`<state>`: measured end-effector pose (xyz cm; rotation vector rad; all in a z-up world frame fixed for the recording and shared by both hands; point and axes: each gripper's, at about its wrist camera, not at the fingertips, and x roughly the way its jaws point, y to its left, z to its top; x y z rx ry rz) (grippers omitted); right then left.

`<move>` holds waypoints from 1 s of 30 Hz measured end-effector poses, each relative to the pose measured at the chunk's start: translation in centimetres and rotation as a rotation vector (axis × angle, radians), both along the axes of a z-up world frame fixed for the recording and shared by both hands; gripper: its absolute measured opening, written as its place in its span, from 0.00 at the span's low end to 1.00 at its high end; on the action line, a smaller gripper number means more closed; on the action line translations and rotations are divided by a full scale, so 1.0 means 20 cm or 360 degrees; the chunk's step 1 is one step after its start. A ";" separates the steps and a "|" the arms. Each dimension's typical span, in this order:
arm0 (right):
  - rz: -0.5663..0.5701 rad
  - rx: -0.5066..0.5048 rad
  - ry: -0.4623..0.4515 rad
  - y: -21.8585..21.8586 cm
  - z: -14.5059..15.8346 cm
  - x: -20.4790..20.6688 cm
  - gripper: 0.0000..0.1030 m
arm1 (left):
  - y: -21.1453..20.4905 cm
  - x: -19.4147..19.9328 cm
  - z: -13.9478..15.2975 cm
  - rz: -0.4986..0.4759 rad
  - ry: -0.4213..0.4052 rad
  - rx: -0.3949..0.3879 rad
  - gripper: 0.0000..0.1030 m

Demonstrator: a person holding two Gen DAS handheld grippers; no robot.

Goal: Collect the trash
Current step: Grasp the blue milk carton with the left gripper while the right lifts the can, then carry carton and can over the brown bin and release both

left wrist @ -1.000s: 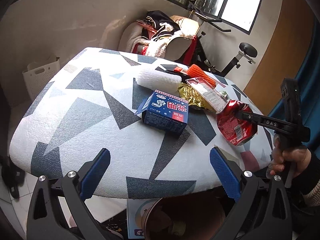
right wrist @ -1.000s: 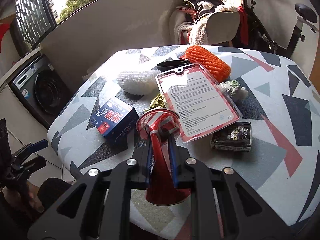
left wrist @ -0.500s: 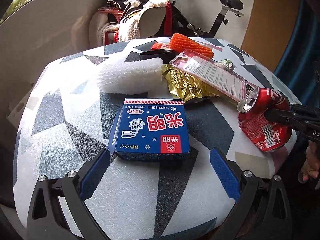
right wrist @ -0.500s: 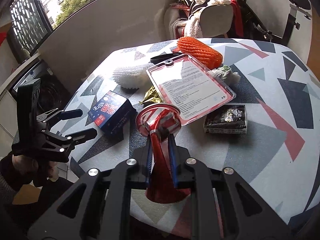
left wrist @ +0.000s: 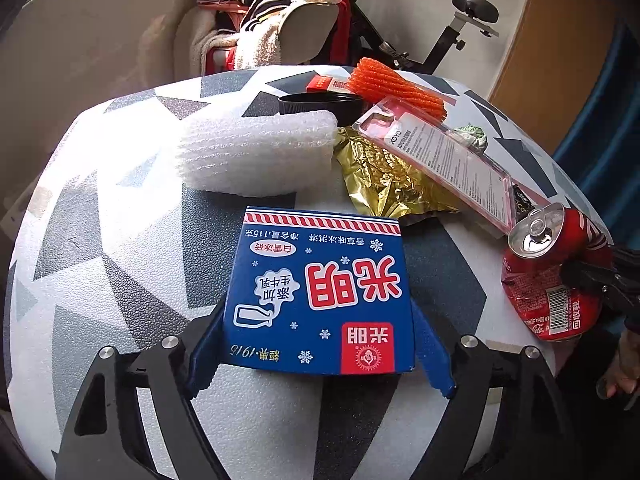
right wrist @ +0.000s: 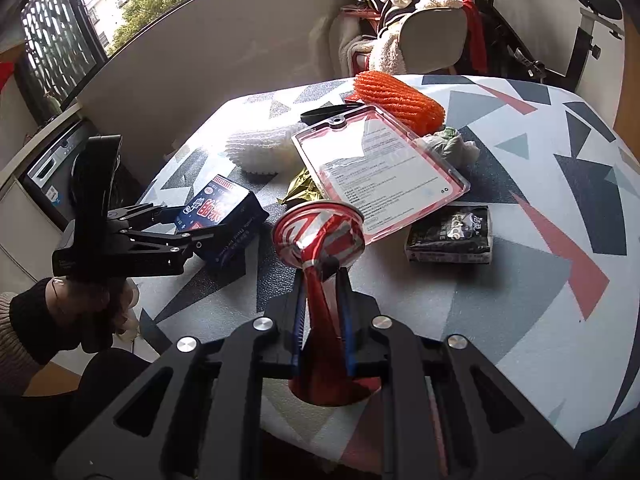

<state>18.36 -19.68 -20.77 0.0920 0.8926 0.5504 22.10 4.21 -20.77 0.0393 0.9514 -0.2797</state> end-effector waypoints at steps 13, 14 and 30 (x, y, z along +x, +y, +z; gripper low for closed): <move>-0.0054 0.0087 -0.0050 -0.09 0.11 -0.15 0.17 | -0.15 -0.58 0.14 -0.0187 -0.0050 -0.0144 0.77; -0.0063 0.0093 -0.0052 -0.11 0.12 -0.17 0.17 | -0.17 -0.63 0.13 -0.0200 -0.0043 -0.0157 0.77; -0.0164 0.0123 -0.0036 -0.30 0.14 -0.41 0.17 | -0.31 -1.03 -0.02 -0.0427 0.0076 -0.0144 0.79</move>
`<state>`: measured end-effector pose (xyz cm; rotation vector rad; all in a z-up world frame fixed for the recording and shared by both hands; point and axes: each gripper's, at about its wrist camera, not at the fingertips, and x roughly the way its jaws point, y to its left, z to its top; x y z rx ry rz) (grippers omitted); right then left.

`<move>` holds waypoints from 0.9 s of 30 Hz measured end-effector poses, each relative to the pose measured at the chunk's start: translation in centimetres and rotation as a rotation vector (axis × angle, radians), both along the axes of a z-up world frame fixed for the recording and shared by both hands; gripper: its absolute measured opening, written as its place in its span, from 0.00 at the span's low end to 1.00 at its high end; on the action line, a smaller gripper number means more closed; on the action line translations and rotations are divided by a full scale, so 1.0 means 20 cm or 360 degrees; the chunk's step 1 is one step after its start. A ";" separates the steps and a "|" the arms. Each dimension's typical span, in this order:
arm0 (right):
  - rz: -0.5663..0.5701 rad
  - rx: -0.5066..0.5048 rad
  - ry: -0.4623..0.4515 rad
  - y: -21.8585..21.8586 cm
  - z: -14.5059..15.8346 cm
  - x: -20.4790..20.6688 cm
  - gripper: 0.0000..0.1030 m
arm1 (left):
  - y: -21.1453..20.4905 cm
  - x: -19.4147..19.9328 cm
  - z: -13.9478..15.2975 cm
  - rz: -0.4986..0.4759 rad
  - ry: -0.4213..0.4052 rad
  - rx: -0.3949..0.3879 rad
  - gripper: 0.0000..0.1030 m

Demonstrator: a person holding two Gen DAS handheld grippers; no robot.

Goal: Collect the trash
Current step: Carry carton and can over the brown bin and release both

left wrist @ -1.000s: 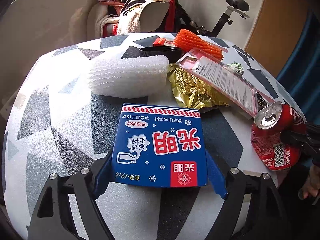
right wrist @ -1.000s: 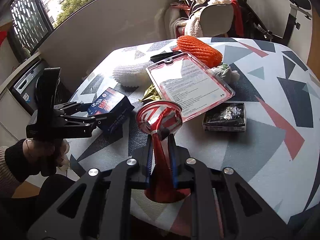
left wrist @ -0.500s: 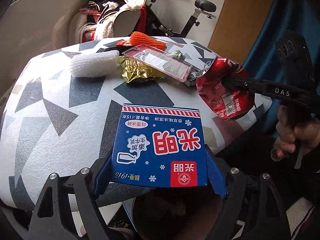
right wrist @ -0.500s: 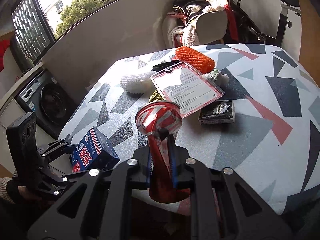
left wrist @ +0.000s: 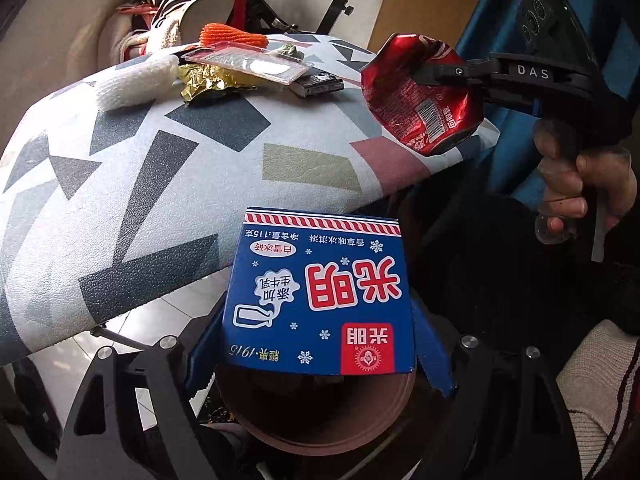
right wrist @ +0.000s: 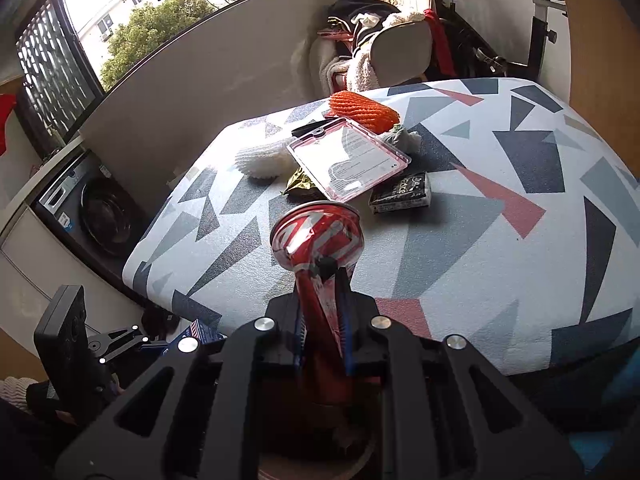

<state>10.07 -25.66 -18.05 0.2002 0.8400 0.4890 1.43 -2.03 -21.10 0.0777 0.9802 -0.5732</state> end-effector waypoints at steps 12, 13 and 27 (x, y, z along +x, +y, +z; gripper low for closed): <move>0.0119 -0.0008 0.0046 0.07 -0.08 -0.09 0.17 | 0.14 -0.03 0.12 0.0271 -0.0199 -0.0084 0.93; 0.0148 -0.0024 0.0041 0.10 -0.09 -0.11 0.17 | 0.16 -0.04 0.14 0.0303 -0.0233 -0.0102 0.93; 0.0537 -0.0114 0.0162 0.44 -0.34 -0.29 0.17 | 0.40 -0.07 0.17 0.0701 -0.0291 -0.0220 0.94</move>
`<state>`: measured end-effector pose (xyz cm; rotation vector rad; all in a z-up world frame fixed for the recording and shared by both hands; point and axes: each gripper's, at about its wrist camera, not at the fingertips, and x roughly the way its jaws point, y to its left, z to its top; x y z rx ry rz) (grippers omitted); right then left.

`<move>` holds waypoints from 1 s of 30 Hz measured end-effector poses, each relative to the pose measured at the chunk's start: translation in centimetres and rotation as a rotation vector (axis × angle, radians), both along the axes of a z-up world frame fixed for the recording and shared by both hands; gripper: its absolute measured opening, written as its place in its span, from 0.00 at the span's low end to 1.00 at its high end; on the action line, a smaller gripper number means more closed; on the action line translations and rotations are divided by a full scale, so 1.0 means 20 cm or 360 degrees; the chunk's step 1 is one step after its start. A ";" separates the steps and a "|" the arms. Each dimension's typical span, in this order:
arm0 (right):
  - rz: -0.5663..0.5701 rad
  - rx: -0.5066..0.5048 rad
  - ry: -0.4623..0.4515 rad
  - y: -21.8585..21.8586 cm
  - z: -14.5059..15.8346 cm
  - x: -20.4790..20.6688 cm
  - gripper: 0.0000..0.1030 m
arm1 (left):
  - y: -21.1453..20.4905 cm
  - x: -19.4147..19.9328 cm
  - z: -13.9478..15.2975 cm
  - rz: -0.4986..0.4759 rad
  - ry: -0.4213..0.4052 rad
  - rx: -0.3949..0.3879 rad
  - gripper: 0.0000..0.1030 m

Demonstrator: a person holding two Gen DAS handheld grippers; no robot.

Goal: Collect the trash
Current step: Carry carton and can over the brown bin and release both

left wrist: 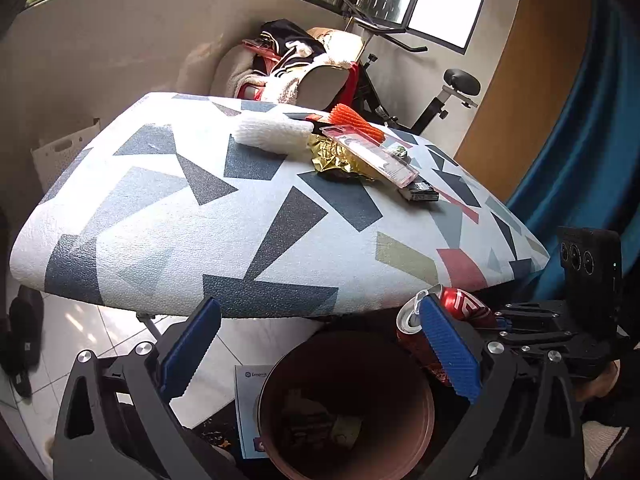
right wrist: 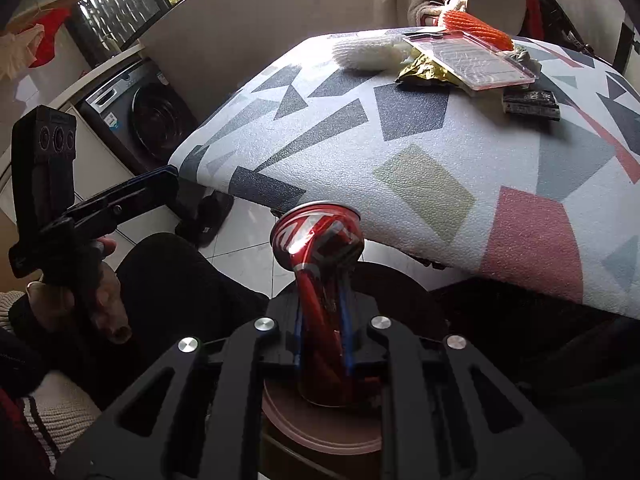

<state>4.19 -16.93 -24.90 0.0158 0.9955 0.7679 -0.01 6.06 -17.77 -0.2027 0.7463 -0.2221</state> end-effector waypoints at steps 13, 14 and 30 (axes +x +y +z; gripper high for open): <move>-0.0092 -0.0115 0.0246 -0.01 -0.22 0.08 0.17 | 0.04 0.05 -0.07 0.0114 0.0087 -0.0005 0.94; -0.0095 -0.0127 0.0247 -0.01 -0.23 0.08 0.17 | 0.04 0.05 -0.07 0.0109 0.0090 -0.0001 0.94; -0.0160 -0.0246 0.0258 -0.02 -0.26 0.09 0.18 | 0.04 0.07 -0.10 0.0109 0.0117 0.0003 0.94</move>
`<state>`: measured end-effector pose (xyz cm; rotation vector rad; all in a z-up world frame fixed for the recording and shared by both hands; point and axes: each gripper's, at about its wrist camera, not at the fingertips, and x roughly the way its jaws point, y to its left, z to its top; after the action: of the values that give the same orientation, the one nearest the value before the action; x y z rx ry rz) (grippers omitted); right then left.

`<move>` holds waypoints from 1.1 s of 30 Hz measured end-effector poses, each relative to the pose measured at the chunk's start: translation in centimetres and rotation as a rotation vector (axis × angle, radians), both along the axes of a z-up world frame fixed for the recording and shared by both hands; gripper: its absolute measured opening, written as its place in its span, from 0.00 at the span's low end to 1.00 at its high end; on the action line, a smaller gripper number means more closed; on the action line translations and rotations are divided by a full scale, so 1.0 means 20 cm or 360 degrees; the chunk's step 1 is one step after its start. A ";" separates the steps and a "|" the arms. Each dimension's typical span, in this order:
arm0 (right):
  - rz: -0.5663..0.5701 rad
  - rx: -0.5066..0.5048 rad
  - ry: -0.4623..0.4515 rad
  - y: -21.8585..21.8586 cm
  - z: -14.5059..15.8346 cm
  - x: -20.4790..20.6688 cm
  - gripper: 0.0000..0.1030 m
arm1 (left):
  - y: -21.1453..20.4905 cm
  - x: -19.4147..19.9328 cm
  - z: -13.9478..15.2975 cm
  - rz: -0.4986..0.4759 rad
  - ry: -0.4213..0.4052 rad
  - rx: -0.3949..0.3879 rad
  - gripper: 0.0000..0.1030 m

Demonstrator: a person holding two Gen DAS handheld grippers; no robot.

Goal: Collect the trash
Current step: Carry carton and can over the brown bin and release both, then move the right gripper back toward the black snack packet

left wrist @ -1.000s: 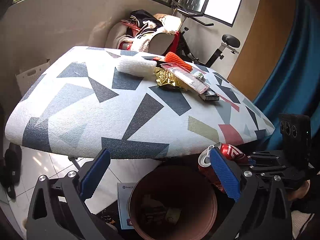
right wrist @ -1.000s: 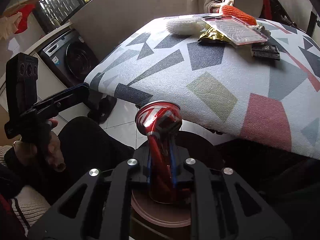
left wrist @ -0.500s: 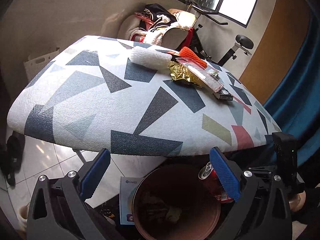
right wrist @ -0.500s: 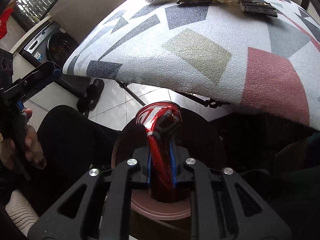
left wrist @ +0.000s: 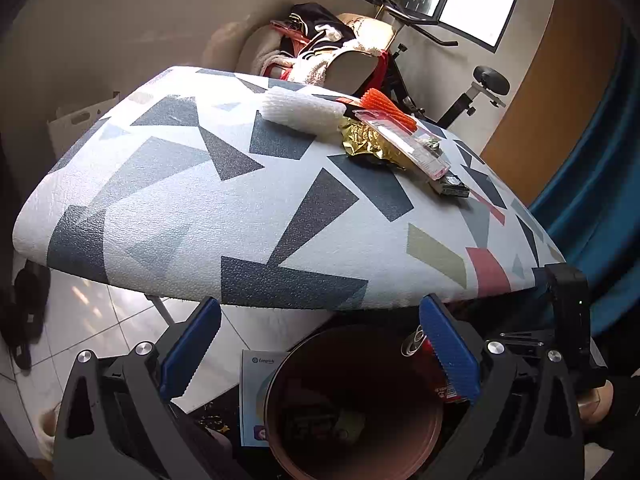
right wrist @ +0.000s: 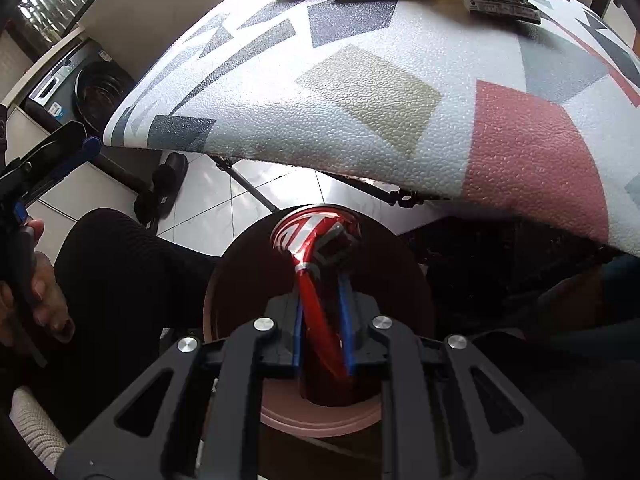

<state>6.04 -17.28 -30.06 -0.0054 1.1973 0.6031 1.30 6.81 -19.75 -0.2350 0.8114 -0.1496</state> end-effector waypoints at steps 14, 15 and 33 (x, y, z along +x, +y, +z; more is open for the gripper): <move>-0.0001 -0.0159 -0.0226 0.04 0.09 -0.04 0.91 | 0.00 0.00 0.00 0.0005 0.0005 0.0001 0.94; 0.0003 -0.0162 -0.0237 0.04 0.10 -0.04 0.94 | 0.00 0.00 0.00 0.0004 0.0005 0.0000 0.94; -0.0148 -0.0044 -0.0319 -0.05 0.17 0.00 0.95 | 0.01 0.02 -0.01 0.0035 0.0013 0.0010 0.94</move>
<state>6.04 -18.35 -26.68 -0.0325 1.0055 0.4924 1.68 6.95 -20.03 -0.2386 0.8171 -0.1257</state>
